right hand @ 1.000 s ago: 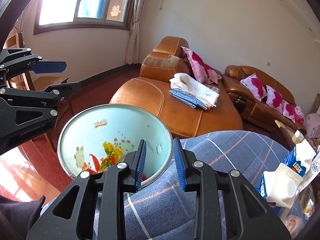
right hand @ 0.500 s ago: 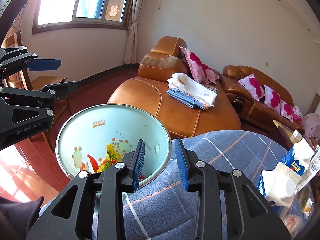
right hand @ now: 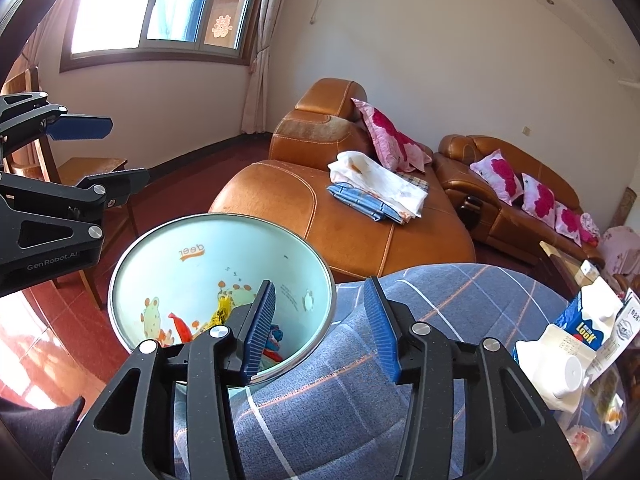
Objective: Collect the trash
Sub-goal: 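Move both open tools from the bin back over the table, then grasp the purple snack wrapper with the left tool while the right tool grasps the orange snack roll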
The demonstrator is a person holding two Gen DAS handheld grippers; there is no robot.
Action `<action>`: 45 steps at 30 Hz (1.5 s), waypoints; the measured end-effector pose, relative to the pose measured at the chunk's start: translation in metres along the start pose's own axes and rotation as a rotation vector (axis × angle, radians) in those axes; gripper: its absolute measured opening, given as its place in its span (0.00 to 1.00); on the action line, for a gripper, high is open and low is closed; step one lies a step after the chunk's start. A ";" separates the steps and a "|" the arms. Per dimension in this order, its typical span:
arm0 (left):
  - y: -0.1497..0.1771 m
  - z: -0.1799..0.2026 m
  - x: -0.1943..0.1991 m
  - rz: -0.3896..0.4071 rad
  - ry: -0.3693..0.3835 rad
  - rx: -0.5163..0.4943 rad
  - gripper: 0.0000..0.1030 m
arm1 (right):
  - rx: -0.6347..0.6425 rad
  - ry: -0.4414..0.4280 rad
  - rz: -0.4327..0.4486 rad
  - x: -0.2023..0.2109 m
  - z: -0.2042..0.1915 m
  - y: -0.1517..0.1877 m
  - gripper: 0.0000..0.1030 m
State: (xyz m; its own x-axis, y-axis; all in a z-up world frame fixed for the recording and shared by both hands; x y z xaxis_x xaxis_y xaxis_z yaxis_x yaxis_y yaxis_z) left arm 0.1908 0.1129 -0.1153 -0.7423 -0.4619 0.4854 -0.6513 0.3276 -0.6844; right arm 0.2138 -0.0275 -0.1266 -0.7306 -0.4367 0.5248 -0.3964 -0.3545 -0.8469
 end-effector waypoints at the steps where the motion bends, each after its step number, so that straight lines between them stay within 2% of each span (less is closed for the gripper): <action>1: 0.000 -0.001 0.001 0.001 -0.002 0.001 0.61 | -0.001 0.003 0.001 0.000 0.000 0.000 0.47; 6: -0.002 -0.001 0.004 0.010 0.002 0.003 0.63 | -0.015 0.026 0.019 0.005 0.004 -0.001 0.50; 8: -0.003 0.001 0.008 0.016 0.012 0.011 0.71 | -0.039 0.036 0.019 0.008 0.009 -0.001 0.50; 10: -0.005 0.005 0.013 0.028 0.021 0.012 0.75 | -0.066 0.062 0.018 0.014 0.018 -0.001 0.52; 16: -0.016 0.038 0.035 0.076 0.102 -0.019 0.75 | -0.188 0.153 0.039 0.064 0.062 0.010 0.60; 19: -0.023 0.062 0.049 0.104 0.157 -0.036 0.75 | -0.248 0.247 0.032 0.093 0.096 0.031 0.65; 24: -0.036 0.111 0.078 0.161 0.249 -0.095 0.80 | -0.395 0.417 -0.024 0.136 0.156 0.089 0.68; 30: -0.045 0.165 0.109 0.205 0.338 -0.164 0.80 | -0.533 0.539 -0.057 0.178 0.202 0.144 0.71; 39: -0.050 0.226 0.135 0.232 0.413 -0.248 0.80 | -0.617 0.598 -0.069 0.203 0.222 0.177 0.73; 45: -0.033 0.271 0.131 0.191 0.464 -0.334 0.79 | -0.649 0.587 -0.075 0.205 0.226 0.186 0.76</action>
State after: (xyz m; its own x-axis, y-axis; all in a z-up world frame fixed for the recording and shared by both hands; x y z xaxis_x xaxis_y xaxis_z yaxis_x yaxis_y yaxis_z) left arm 0.1575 -0.1817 -0.1765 -0.7934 0.0144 0.6086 -0.4577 0.6451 -0.6119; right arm 0.1158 -0.3694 -0.1571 -0.7873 0.1280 0.6031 -0.5622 0.2527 -0.7875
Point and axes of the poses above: each gripper's, at about its wrist camera, not at the fingertips, and x roughly against the way its jaws point, z to its right, y to its underside, the point moved 8 cm from there along -x, roughly the way its jaws point, and after that the axes turned 7 degrees about -x, right-handed, at the moved point
